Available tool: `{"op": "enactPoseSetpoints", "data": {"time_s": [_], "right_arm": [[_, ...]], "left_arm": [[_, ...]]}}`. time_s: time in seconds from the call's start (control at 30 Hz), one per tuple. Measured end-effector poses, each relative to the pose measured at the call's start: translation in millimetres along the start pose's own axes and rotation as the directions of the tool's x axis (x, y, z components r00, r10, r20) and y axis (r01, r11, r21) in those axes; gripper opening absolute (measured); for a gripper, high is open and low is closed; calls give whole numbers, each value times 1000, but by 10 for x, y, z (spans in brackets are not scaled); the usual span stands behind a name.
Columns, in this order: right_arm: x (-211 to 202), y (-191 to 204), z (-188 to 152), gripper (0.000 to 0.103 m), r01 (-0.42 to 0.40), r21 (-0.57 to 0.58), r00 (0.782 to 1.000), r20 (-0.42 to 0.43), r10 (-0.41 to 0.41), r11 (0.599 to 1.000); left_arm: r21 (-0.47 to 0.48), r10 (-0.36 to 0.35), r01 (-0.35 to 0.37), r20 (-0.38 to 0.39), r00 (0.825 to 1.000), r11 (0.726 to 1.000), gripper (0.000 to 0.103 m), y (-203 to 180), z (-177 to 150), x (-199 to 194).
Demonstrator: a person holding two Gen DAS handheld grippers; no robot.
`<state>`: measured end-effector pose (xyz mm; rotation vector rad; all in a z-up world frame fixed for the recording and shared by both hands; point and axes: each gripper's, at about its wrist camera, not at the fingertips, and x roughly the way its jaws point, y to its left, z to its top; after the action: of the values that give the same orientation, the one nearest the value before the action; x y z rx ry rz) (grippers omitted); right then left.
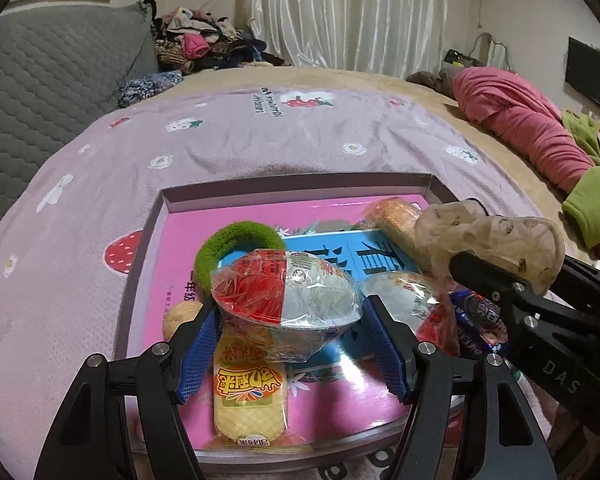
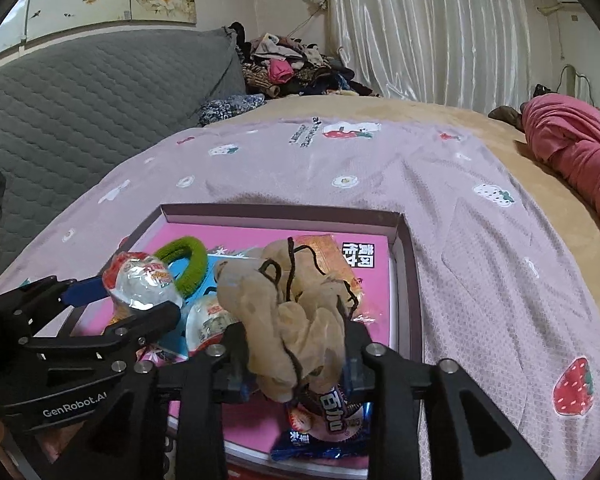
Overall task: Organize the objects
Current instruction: 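Carry clear ball with left tool over the tray while right tool carries scrunchie, then lower and open left tool into the tray while right tool releases scrunchie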
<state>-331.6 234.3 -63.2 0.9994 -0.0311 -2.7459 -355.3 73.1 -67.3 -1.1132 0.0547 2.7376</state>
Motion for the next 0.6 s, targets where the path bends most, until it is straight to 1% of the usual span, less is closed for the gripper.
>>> {"op": "enactPoseSetpoints", "data": {"time_s": [0.03, 0.07, 0.27, 0.4, 0.47, 0.6], "right_arm": [[-1, -1, 0, 38, -4, 1, 1000, -2, 4, 1000], [-5, 4, -1, 44, -2, 0, 1000, 2, 2, 1000], [-41, 59, 7, 60, 16, -19, 1000, 9, -16, 1000], [-43, 74, 7, 61, 17, -24, 1000, 9, -17, 1000], [-46, 87, 12, 65, 28, -32, 1000, 11, -27, 999], [-82, 95, 21, 67, 32, -34, 999, 20, -32, 999]], "left_arm": [[3, 7, -7, 6, 1000, 1000, 72, 10, 3, -8], [2, 15, -15, 8, 1000, 1000, 72, 22, 2, -10], [-7, 20, -20, 8, 1000, 1000, 73, 104, -20, -39], [-10, 14, -14, 2, 1000, 1000, 73, 122, -22, -44], [-11, 16, -16, 1, 1000, 1000, 74, 123, -22, -50], [1, 29, -29, 1, 1000, 1000, 77, 112, -33, -67]]}}
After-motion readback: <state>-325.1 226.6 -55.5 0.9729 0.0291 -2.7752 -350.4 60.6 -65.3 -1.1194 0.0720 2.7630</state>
